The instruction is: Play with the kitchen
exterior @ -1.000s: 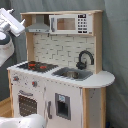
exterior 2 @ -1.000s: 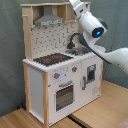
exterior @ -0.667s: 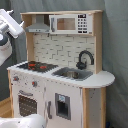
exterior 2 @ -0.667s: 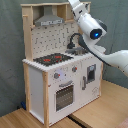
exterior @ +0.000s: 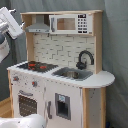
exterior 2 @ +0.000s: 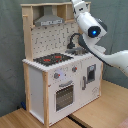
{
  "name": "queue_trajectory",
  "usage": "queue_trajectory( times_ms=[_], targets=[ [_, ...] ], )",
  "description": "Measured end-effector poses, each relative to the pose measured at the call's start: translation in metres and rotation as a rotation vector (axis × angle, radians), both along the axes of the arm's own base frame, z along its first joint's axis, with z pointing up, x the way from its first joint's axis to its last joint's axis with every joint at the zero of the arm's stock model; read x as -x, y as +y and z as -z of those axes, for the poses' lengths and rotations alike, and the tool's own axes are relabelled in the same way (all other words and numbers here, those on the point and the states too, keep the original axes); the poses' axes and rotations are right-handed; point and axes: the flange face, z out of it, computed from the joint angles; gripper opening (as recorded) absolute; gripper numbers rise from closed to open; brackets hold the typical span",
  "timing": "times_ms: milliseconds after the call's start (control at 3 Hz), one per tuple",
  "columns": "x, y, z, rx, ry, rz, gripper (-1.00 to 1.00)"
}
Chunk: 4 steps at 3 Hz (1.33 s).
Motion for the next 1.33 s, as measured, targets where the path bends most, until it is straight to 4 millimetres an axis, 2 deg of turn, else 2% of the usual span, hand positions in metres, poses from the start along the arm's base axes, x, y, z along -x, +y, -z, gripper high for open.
queue_trajectory(
  times_ms=[667,1333],
  targets=[
    [0.004,0.005,-0.001,-0.134,0.005,0.066,1.00],
    [0.000,0.027,0.022,-0.239,0.021,0.138,1.00]
  ],
)
